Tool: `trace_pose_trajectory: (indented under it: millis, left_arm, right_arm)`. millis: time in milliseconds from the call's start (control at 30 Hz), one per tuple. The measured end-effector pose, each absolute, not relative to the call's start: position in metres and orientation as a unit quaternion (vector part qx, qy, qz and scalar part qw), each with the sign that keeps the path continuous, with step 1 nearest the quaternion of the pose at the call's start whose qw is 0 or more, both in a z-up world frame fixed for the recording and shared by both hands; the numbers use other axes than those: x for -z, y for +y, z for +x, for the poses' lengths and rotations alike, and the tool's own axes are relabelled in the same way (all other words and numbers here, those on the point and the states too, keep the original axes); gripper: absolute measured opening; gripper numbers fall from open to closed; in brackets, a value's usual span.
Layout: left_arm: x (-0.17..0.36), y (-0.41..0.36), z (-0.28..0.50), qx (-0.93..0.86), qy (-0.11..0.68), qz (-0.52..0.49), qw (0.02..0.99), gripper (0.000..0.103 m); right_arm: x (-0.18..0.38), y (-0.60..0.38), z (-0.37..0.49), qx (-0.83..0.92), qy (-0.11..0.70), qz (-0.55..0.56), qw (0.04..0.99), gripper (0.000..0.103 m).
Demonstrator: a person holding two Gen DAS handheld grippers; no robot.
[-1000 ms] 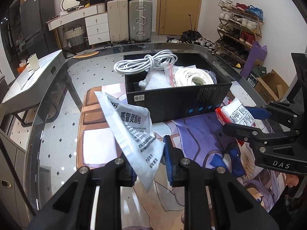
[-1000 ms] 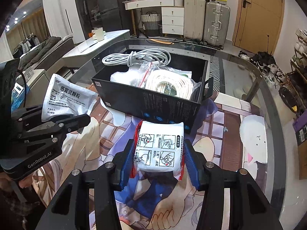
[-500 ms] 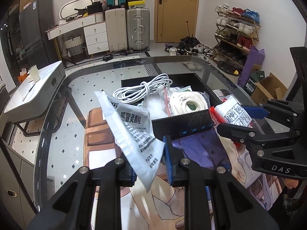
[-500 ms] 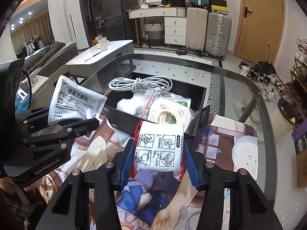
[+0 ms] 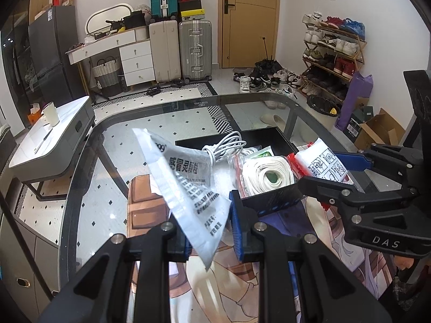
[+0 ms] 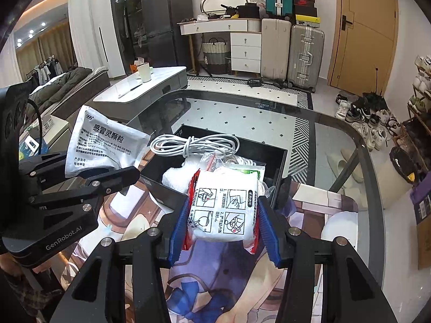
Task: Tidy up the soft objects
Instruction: 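Lift and carry both packets over the black box with both grippers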
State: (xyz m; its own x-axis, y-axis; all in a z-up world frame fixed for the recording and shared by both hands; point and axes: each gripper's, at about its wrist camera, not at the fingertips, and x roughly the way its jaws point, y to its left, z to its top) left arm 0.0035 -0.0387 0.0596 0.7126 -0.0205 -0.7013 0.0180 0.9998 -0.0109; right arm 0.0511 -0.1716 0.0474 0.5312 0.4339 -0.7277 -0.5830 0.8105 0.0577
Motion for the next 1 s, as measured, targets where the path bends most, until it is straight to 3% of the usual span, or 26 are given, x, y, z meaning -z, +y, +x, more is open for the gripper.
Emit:
trace_pose_trajectory:
  millis: [1000]
  left_arm:
    - [-0.045,-0.031,0.077,0.029,0.402,0.006,0.915,0.021]
  right_arm:
    - [-0.03,-0.154,0.126,-0.295,0.414,-0.097,0.855,0.05]
